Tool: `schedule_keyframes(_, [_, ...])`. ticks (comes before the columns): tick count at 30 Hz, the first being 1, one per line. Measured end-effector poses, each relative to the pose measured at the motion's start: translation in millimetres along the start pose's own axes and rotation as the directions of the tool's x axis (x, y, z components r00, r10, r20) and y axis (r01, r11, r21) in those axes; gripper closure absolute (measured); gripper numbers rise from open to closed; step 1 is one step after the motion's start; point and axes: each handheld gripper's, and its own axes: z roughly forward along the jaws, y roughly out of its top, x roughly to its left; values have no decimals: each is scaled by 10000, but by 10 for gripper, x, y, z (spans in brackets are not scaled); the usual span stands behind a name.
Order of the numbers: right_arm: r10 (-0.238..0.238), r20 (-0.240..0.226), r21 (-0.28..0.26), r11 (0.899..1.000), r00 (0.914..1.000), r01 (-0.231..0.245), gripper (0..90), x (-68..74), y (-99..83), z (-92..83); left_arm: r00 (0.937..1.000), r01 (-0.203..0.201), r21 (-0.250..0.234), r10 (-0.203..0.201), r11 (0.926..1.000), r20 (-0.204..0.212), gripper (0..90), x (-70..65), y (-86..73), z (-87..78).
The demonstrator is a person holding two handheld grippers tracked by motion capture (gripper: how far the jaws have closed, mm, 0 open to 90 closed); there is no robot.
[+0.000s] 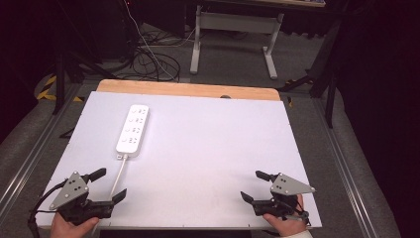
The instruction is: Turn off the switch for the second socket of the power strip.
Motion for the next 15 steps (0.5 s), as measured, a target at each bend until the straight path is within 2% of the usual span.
schedule_keyframes(1, [-22,5,19,10000,10000,22,184,1,-3,0,10000,-16,-57,16,10000,43,102,0,3,-9])
schedule_keyframes(2, [-31,21,-21,10000,10000,31,186,4,-2,-5,9999,-107,-102,107,9999,36,147,5,6,-13])
schedule_keyframes(5, [-39,52,-61,10000,10000,39,187,7,1,-10,9992,-383,-29,383,9993,-107,169,18,14,-22])
schedule_keyframes(9, [-20,-7,62,10000,10000,20,192,0,-16,12,9979,-643,76,642,9979,99,180,33,15,-23])
schedule_keyframes(13, [-68,-49,229,9997,10000,69,200,2,-25,39,9980,-628,167,629,9979,-51,151,29,19,-34])
schedule_keyframes(15, [-90,-72,239,9997,9999,92,201,12,-24,39,9978,-669,317,668,9973,48,85,37,18,-45])
